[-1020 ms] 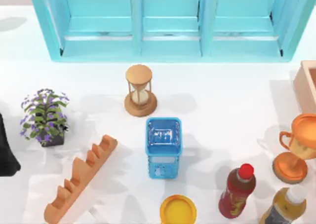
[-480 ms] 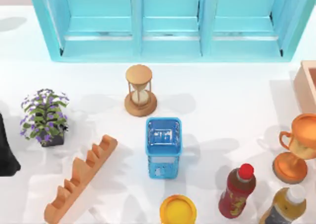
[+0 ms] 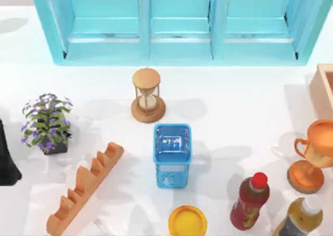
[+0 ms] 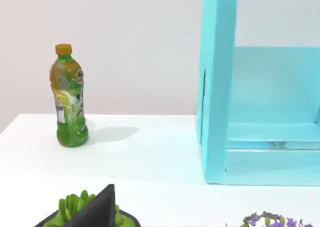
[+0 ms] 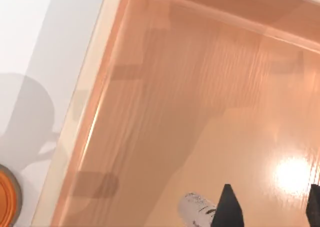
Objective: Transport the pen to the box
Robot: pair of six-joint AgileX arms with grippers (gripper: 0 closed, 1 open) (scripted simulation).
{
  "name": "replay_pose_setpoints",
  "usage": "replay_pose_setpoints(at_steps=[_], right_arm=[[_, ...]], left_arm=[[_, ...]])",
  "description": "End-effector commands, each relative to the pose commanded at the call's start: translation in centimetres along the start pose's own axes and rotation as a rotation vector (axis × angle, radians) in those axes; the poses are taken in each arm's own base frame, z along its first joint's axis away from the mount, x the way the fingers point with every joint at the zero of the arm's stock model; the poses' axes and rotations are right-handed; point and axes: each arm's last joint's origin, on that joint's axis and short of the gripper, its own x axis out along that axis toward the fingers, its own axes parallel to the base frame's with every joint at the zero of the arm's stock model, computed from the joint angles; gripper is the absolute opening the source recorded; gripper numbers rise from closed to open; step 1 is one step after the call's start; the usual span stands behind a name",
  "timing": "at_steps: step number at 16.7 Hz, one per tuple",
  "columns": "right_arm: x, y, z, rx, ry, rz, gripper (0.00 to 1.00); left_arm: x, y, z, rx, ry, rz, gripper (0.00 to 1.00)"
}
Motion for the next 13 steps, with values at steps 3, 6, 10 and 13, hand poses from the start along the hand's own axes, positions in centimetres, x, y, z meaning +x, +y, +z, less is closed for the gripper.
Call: replay_pose_setpoints(at_steps=[3, 6, 10, 13], right_arm=[[0.0, 0.0, 0.0, 0.0, 0.0, 0.0, 0.68], [0.0, 0.0, 0.0, 0.0, 0.0, 0.0, 0.9], [0.0, 0.0, 0.0, 0.0, 0.0, 0.0, 1.0], [0.0, 0.0, 0.0, 0.0, 0.0, 0.0, 1.0]], left_arm=[[0.0, 0.0, 0.0, 0.0, 0.0, 0.0, 1.0], [0.0, 0.0, 0.0, 0.0, 0.0, 0.0, 1.0], [0.0, 0.0, 0.0, 0.0, 0.0, 0.0, 1.0], [0.0, 0.0, 0.0, 0.0, 0.0, 0.0, 1.0]])
